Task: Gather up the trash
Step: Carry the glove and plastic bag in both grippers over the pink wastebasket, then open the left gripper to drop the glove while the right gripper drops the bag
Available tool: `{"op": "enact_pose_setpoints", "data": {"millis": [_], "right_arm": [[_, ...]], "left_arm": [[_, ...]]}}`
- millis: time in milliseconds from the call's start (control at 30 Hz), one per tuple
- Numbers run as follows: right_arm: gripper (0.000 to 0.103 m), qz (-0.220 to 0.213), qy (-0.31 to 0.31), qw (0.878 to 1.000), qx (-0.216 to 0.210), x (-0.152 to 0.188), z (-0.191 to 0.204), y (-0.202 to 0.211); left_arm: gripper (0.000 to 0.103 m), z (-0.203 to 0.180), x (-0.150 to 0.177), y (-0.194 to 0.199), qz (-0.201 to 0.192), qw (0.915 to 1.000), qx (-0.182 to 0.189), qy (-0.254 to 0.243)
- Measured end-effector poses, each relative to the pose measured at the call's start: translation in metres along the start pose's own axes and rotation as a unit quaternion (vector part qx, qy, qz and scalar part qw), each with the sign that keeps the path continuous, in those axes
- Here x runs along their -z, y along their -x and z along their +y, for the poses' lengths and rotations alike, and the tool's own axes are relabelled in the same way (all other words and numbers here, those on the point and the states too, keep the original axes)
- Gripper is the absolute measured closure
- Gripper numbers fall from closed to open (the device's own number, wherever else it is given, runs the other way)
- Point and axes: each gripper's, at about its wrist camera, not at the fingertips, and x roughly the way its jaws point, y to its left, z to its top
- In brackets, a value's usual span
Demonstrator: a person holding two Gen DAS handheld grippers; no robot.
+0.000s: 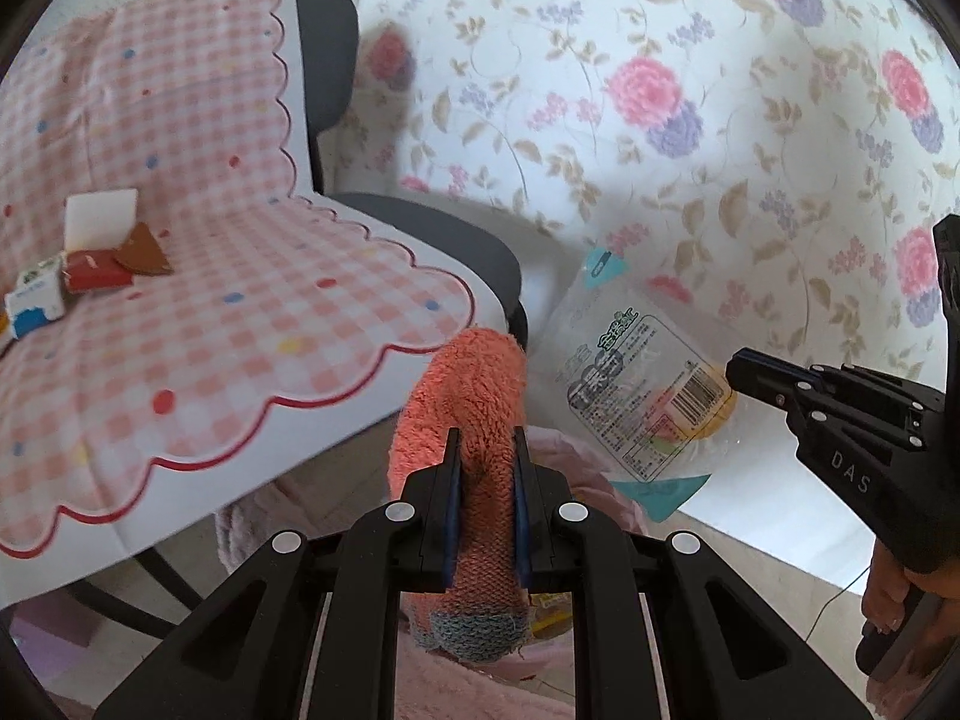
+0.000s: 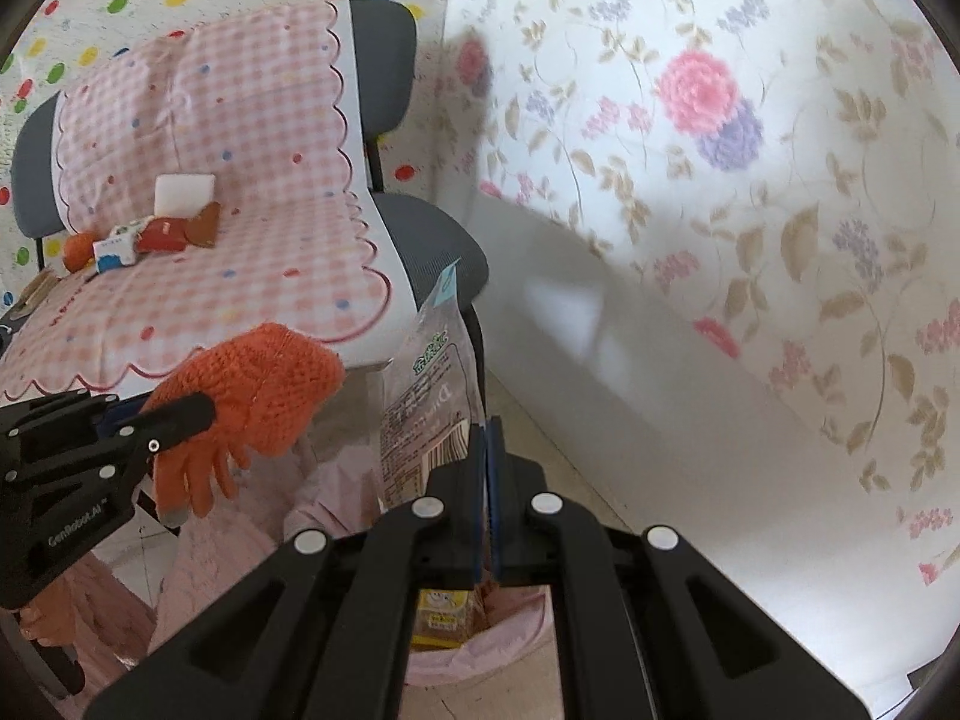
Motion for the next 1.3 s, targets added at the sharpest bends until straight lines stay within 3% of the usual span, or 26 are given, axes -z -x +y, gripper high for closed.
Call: {"op": "enact_pose_setpoints", "data": {"millis": [200, 433, 600, 700, 733, 800, 1133, 1300], "right_arm": [[0.102, 0.025, 0.006, 1.0, 0.007, 0.007, -0.005, -0.02], [0.101, 0.018, -0.01, 1.0, 0.002, 0.001, -0.017, -0.036], [0.1, 0.03, -0.02, 0.999, -0.003, -0.001, -0.021, -0.05], [0.086, 0.039, -0.029, 0.999, -0.006, 0.0, -0.022, -0.055], [0.073, 0.039, -0.03, 0.999, -0.009, 0.0, -0.023, -0.055], [0.069, 0.037, -0.03, 0.999, -0.012, 0.0, -0.023, -0.053], [0.071, -0.056, -0.051, 0.997, -0.022, -0.038, -0.023, 0.007], [0.071, -0.07, -0.044, 0.995, -0.062, -0.049, -0.01, 0.02]], "left_arm": [[0.087, -0.006, 0.0, -0.022, 0.018, 0.9998, 0.003, -0.004], [0.08, -0.007, -0.012, -0.038, 0.014, 0.9999, -0.002, -0.004], [0.058, -0.005, -0.02, -0.044, 0.008, 1.0, 0.0, -0.002], [0.056, 0.0, -0.022, -0.04, 0.002, 1.0, -0.006, 0.004], [0.055, 0.004, -0.023, -0.036, -0.001, 0.9999, -0.01, 0.007], [0.052, 0.01, -0.025, -0.029, -0.008, 0.9997, -0.02, 0.013], [0.049, 0.049, -0.024, 0.018, -0.029, 0.9957, -0.073, 0.048], [0.046, 0.058, -0.023, 0.039, -0.038, 0.9946, -0.083, 0.05]]}}
